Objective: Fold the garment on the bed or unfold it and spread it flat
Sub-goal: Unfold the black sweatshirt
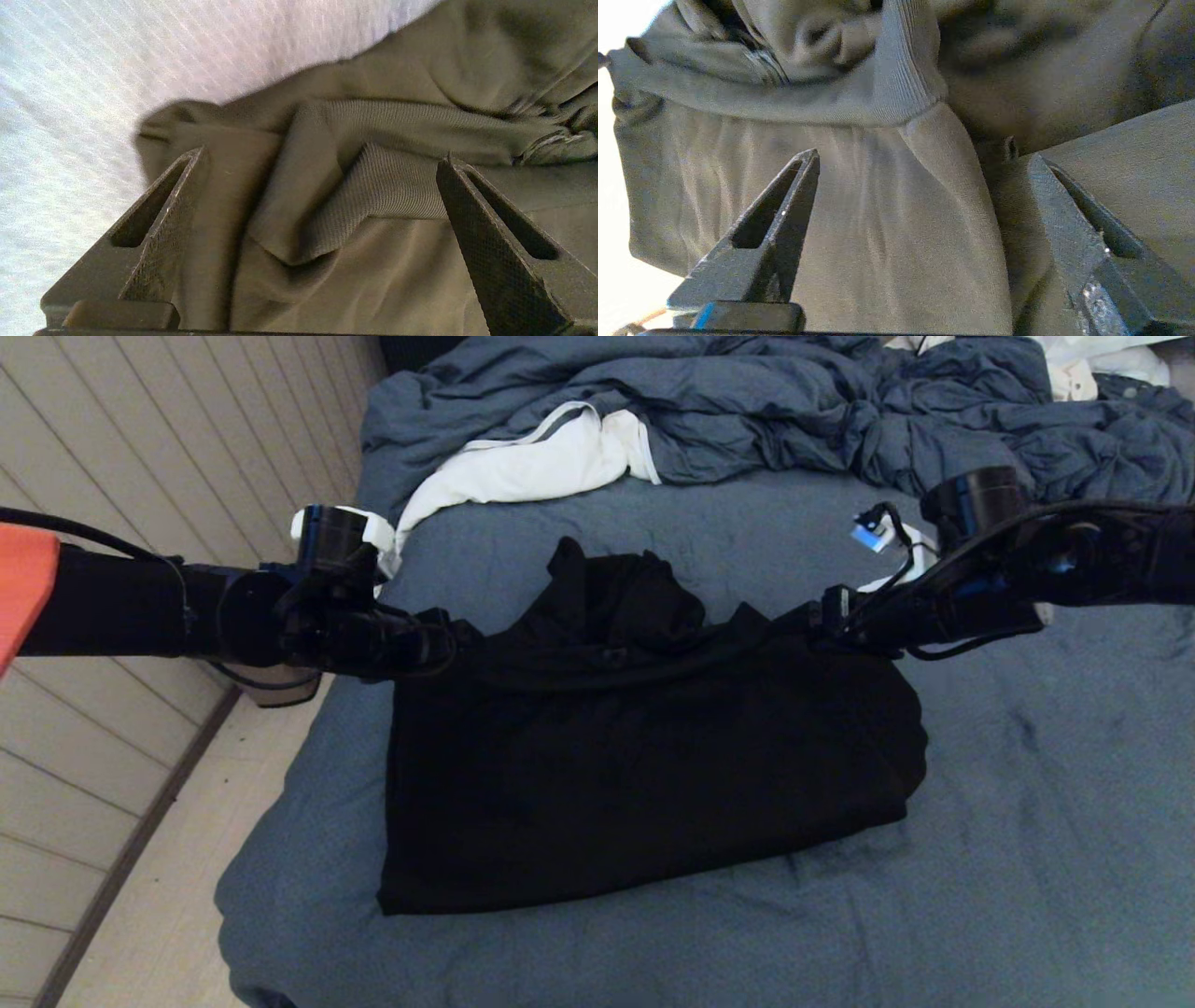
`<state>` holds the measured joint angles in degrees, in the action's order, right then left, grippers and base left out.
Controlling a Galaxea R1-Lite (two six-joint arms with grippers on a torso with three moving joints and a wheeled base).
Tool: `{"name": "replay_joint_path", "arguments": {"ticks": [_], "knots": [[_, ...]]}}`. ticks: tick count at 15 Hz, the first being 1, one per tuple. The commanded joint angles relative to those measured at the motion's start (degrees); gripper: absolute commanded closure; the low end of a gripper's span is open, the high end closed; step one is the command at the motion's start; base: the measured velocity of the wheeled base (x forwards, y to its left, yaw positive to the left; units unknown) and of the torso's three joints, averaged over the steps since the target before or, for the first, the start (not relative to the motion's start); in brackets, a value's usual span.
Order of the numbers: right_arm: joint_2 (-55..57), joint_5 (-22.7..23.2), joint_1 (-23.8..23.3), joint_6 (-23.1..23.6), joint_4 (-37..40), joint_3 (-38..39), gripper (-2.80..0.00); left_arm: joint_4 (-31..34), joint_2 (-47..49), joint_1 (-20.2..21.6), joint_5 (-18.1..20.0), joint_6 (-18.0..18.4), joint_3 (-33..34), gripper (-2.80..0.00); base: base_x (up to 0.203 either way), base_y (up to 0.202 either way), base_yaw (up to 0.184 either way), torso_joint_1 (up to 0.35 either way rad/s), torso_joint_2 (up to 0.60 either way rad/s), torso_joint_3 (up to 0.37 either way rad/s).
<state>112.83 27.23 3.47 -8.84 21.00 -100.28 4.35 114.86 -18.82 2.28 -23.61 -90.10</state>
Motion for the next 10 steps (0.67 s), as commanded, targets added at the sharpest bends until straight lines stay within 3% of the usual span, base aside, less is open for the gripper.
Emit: {"name": "replay_joint_path", "arguments": {"ticks": [1, 7, 10], "knots": [[1.0, 0.3, 0.3, 0.0, 0.1, 0.1, -2.80, 0.0, 0.8, -0.2, 0.1, -0.5, 0.0, -2.80, 0.000, 0.000, 0.000, 0.000, 0.00, 0.000], [1.7, 0.2, 1.0, 0.0, 0.1, 0.2, -2.80, 0.1, -0.3, -1.0, 1.2, -0.5, 0.8, -2.80, 0.000, 0.000, 0.000, 0.000, 0.00, 0.000], [2.4, 0.1, 1.2, 0.0, 0.1, 0.2, -2.80, 0.0, -1.3, -3.7, 1.6, -0.6, 3.1, -2.80, 0.000, 0.000, 0.000, 0.000, 0.00, 0.000]]}}
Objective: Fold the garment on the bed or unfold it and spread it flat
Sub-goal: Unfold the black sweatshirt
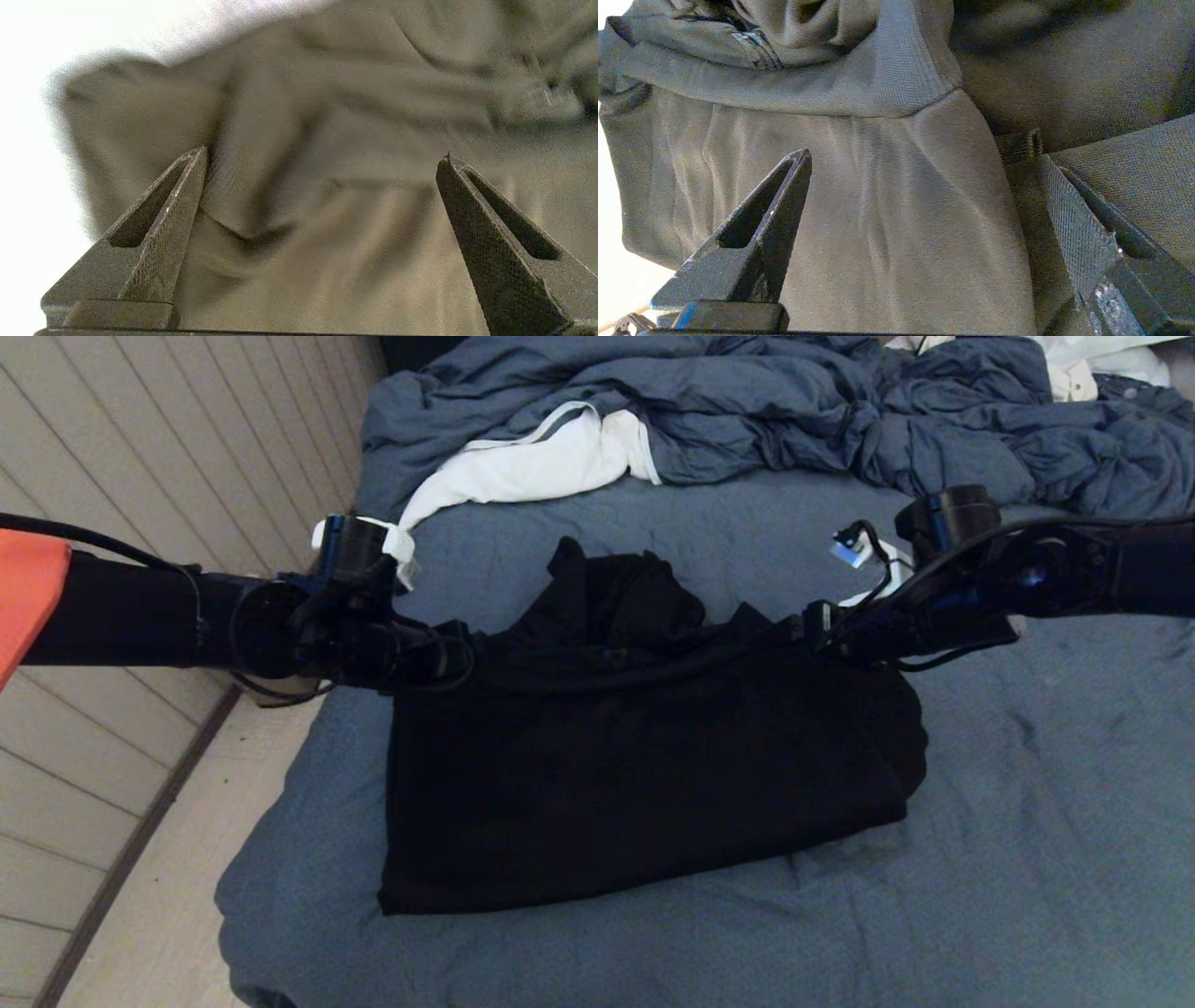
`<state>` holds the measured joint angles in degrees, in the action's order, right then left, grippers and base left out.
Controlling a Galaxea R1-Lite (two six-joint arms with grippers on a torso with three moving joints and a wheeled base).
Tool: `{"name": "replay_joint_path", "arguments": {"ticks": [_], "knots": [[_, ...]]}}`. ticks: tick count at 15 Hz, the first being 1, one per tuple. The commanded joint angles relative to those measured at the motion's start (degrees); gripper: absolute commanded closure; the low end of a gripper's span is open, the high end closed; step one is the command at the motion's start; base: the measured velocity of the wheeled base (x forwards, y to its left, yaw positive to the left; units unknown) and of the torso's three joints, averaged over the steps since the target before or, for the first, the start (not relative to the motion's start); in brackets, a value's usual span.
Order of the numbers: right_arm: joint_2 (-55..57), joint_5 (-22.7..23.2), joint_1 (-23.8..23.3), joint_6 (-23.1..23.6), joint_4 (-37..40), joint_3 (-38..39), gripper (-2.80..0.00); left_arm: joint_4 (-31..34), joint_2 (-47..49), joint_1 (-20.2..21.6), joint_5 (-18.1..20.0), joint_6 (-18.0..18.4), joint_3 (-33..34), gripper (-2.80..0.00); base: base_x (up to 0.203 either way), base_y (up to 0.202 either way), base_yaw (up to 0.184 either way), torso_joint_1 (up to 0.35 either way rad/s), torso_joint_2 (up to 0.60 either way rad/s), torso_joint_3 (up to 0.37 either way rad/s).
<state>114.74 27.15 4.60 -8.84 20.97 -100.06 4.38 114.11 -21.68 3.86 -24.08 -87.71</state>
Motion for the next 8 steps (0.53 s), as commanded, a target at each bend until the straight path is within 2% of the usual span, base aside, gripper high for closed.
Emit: {"name": "replay_joint_path", "arguments": {"ticks": [1, 8], "knots": [[0.9, 0.2, 0.1, 0.0, 0.1, 0.0, -2.80, 0.0, -0.3, -1.4, 0.2, -0.2, 1.1, -2.80, 0.000, 0.000, 0.000, 0.000, 0.00, 0.000], [1.5, 0.2, 0.3, -0.1, 0.0, -0.1, -2.80, -0.5, 0.8, -2.6, 0.1, -0.2, 1.6, -2.80, 0.000, 0.000, 0.000, 0.000, 0.00, 0.000]]}}
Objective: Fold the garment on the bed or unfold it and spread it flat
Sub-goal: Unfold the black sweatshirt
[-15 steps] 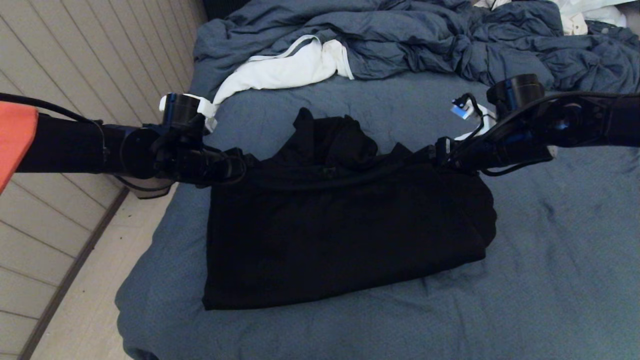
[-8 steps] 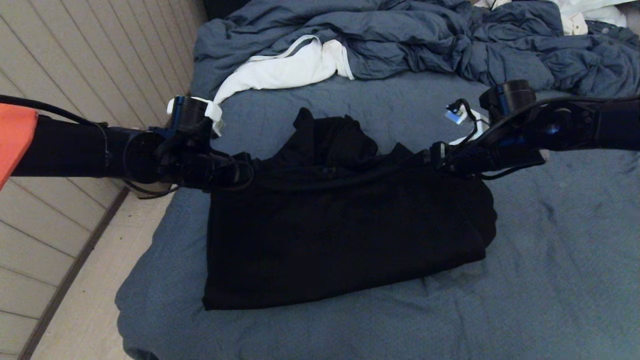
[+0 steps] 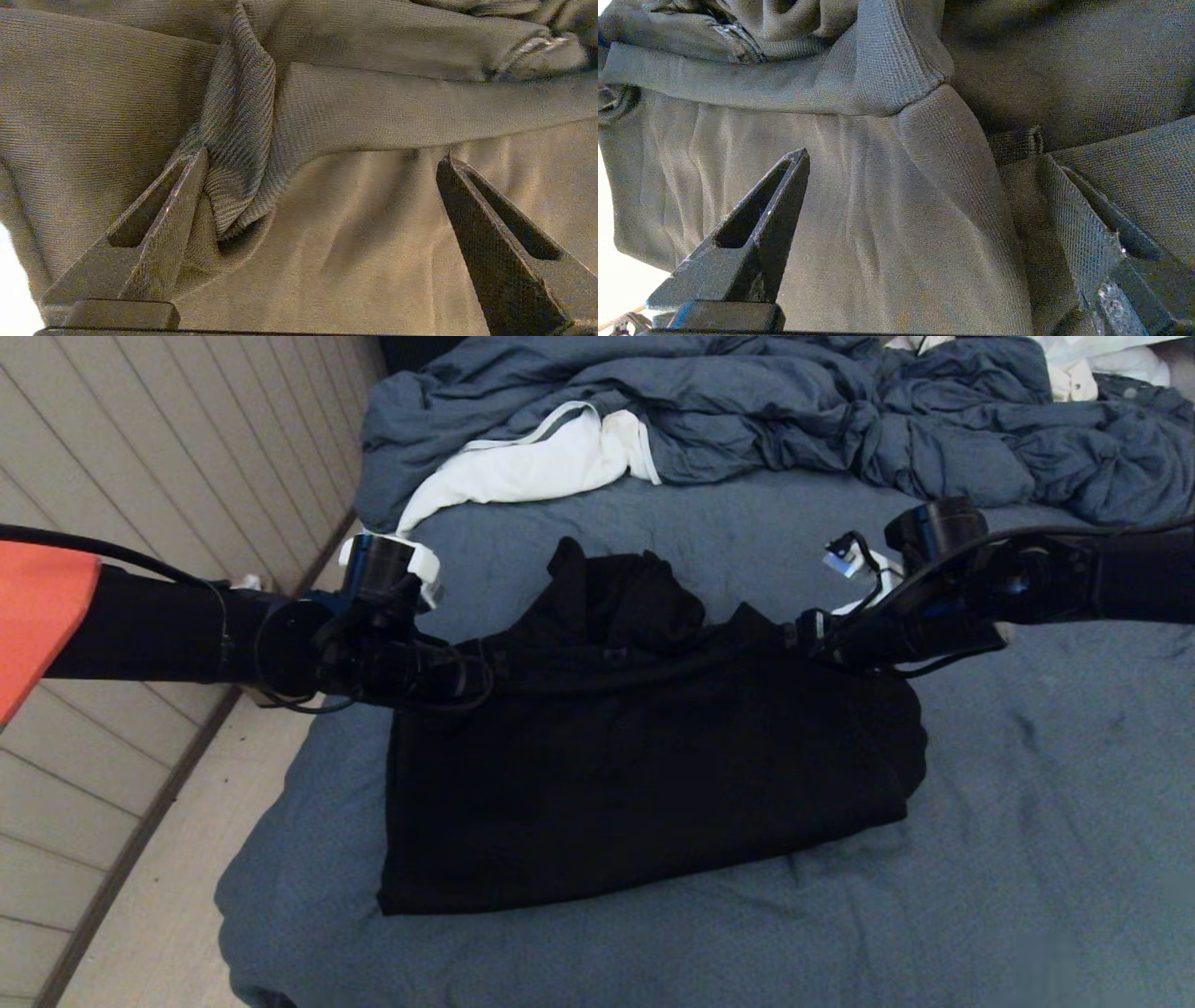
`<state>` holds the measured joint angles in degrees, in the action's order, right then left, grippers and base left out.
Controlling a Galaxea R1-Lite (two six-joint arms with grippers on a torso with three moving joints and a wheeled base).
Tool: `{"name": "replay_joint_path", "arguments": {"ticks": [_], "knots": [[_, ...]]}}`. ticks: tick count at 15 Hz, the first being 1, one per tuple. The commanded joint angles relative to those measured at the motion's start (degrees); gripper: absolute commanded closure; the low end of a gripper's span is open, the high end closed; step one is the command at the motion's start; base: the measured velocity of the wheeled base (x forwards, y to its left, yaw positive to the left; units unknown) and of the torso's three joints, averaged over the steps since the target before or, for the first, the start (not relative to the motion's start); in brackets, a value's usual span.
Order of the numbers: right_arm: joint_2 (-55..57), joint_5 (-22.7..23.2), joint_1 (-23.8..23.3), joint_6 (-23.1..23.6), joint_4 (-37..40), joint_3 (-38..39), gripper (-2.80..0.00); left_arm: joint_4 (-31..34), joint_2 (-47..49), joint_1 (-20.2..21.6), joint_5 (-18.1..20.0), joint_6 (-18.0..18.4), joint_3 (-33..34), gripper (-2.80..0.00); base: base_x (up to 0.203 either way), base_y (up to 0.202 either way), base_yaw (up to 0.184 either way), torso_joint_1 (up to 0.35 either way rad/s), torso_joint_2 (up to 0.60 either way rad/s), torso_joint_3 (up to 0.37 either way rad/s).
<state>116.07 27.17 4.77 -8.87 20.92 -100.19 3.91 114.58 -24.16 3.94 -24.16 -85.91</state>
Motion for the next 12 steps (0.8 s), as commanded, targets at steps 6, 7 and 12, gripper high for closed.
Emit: {"name": "replay_joint_path", "arguments": {"ticks": [6, 7, 12], "knots": [[0.4, 0.1, 0.7, -0.3, 0.0, 0.0, -2.80, -3.8, 2.4, 0.8, -0.2, -0.1, -0.1, -2.80, 0.000, 0.000, 0.000, 0.000, 0.00, 0.000], [0.4, 0.1, 0.7, -0.3, -0.2, 0.1, -2.80, -3.8, 2.4, 0.7, -0.3, -0.2, -0.1, -2.80, 0.000, 0.000, 0.000, 0.000, 0.00, 0.000], [-0.3, 0.1, 0.7, -0.6, -2.8, 1.5, 0.00, -3.8, 1.3, 0.7, -0.1, -0.3, 0.2, 0.00, 0.000, 0.000, 0.000, 0.000, 0.00, 0.000]]}}
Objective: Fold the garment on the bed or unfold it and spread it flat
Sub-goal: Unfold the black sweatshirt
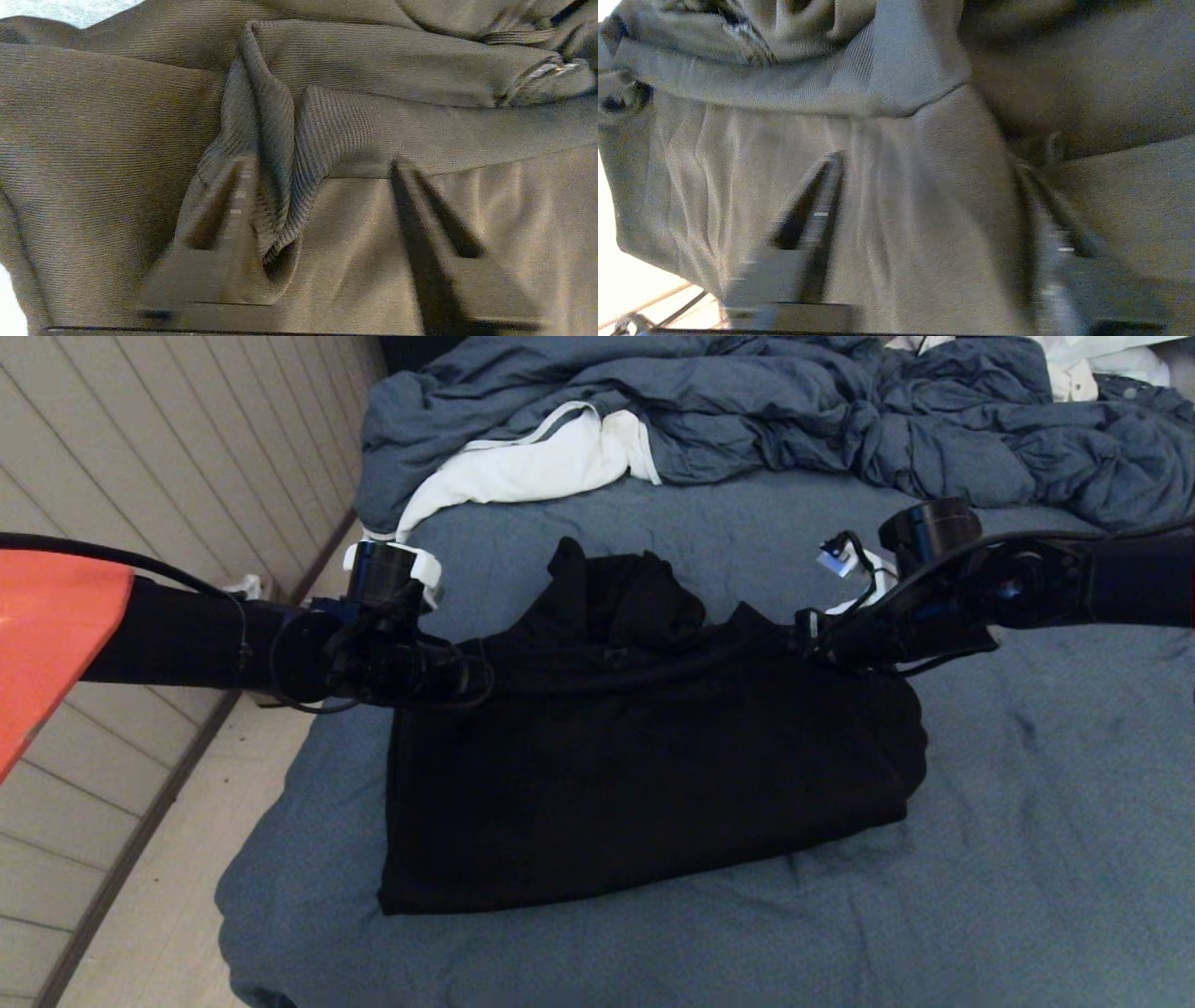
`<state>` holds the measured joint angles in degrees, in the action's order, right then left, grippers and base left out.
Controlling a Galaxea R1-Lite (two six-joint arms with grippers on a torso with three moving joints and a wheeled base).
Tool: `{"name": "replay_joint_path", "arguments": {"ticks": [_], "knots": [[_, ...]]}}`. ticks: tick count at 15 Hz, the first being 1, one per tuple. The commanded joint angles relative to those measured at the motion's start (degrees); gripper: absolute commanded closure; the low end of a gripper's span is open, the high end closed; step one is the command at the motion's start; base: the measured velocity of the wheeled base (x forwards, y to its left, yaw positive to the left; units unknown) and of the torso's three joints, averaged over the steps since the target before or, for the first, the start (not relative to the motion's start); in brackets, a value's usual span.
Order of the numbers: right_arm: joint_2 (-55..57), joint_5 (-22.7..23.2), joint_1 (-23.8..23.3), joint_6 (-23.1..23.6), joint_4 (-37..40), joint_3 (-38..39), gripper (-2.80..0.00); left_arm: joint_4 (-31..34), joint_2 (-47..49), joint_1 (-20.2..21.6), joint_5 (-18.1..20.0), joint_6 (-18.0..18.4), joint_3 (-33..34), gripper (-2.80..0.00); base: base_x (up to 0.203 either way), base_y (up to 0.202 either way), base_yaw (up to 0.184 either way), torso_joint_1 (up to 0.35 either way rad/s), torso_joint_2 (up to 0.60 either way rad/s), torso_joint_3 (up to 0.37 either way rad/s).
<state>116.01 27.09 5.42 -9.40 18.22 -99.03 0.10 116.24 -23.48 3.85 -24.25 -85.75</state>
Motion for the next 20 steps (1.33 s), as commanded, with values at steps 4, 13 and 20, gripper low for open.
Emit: {"name": "replay_joint_path", "arguments": {"ticks": [4, 13, 20], "knots": [[-0.9, 0.2, -0.1, -0.1, -2.6, 1.5, 0.00, 0.0, -0.6, 0.0, 0.1, -0.4, 0.1, 0.00, 0.000, 0.000, 0.000, 0.000, 0.00, 0.000], [-3.3, 0.2, -0.1, 0.0, -2.7, 2.6, 0.00, 0.3, -4.0, -0.7, 0.1, -0.8, 1.7, 0.00, 0.000, 0.000, 0.000, 0.000, 0.00, 0.000], [-14.9, 0.5, -0.1, 1.9, -3.0, 12.1, 0.00, 0.3, -16.9, -3.5, -0.3, -2.6, 13.5, 0.00, 0.000, 0.000, 0.000, 0.000, 0.00, 0.000]]}}
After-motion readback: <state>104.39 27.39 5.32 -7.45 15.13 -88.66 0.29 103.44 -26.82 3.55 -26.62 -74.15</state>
